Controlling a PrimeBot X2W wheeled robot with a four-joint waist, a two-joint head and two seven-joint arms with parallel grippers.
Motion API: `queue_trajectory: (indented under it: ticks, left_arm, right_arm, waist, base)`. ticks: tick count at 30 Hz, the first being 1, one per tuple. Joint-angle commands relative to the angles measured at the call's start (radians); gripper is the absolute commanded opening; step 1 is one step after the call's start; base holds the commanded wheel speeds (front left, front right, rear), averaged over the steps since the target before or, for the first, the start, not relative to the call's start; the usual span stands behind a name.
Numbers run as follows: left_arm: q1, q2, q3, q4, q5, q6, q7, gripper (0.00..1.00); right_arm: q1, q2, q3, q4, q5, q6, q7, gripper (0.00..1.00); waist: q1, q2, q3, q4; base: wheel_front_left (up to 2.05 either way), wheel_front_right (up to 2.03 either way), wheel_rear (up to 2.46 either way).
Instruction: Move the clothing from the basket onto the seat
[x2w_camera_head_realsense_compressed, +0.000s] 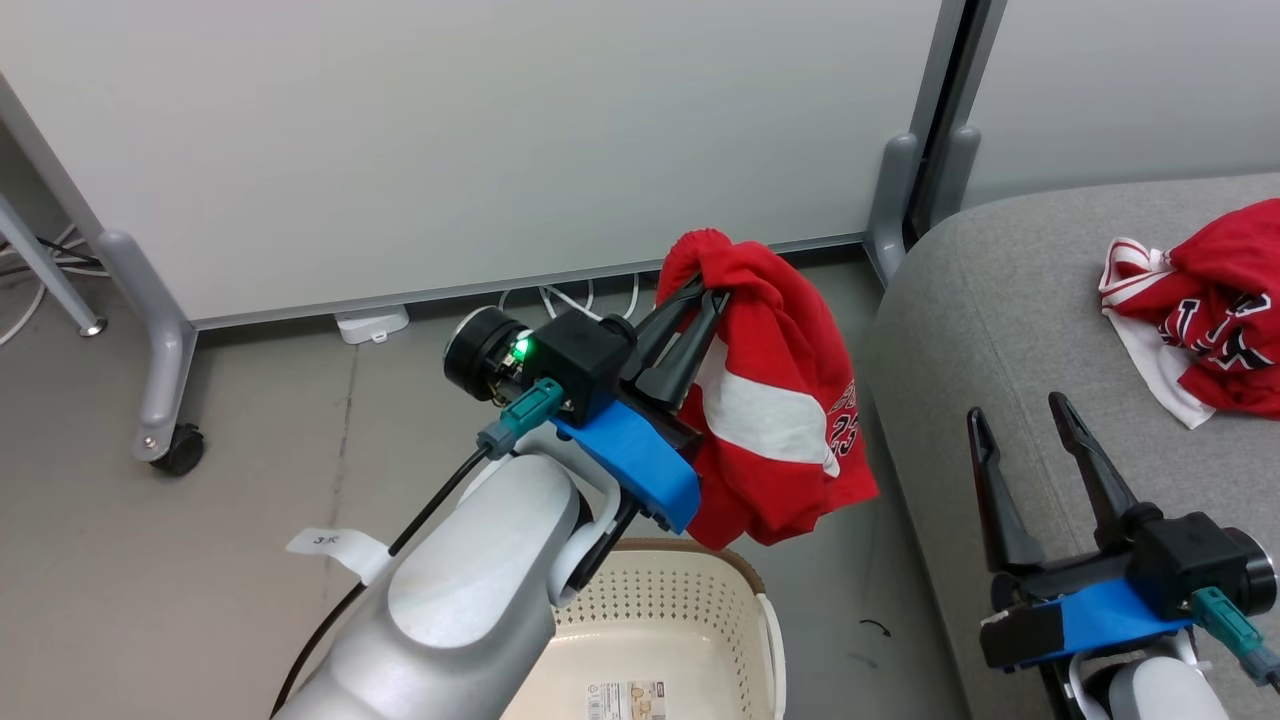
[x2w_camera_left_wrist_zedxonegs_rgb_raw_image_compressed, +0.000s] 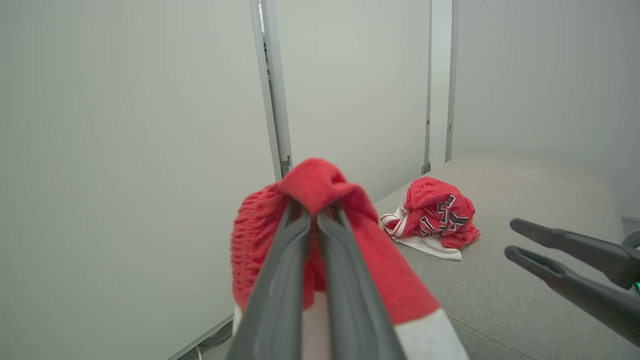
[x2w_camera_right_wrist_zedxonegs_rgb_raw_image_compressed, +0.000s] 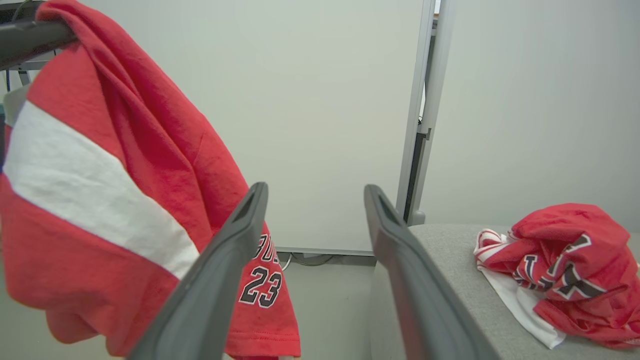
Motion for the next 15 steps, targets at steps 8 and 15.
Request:
queue_trajectory:
  ticks: [8, 15]
  left_arm:
    - [-0.008, 0.001, -0.01, -0.008, -0.002, 0.003, -0.005, 0.0]
    - [-0.021, 0.005, -0.011, -0.001, 0.004, 0.006, -0.005, 0.0]
  right_arm:
    - [-0.021, -0.01, 0.043, -0.035, 0.008, 0.0, 0.0, 1.0]
    - [-0.067, -0.02, 0.145, -0.09, 0.034, 0.0, 0.0, 1.0]
  waist:
    - [0.0001, -0.0001, 0.006, -0.003]
    - [0.0001, -0.0001, 0.014, 0.0]
  base:
    - [0.0, 0.0, 0.0]
    - [0.0, 0.0, 0.0]
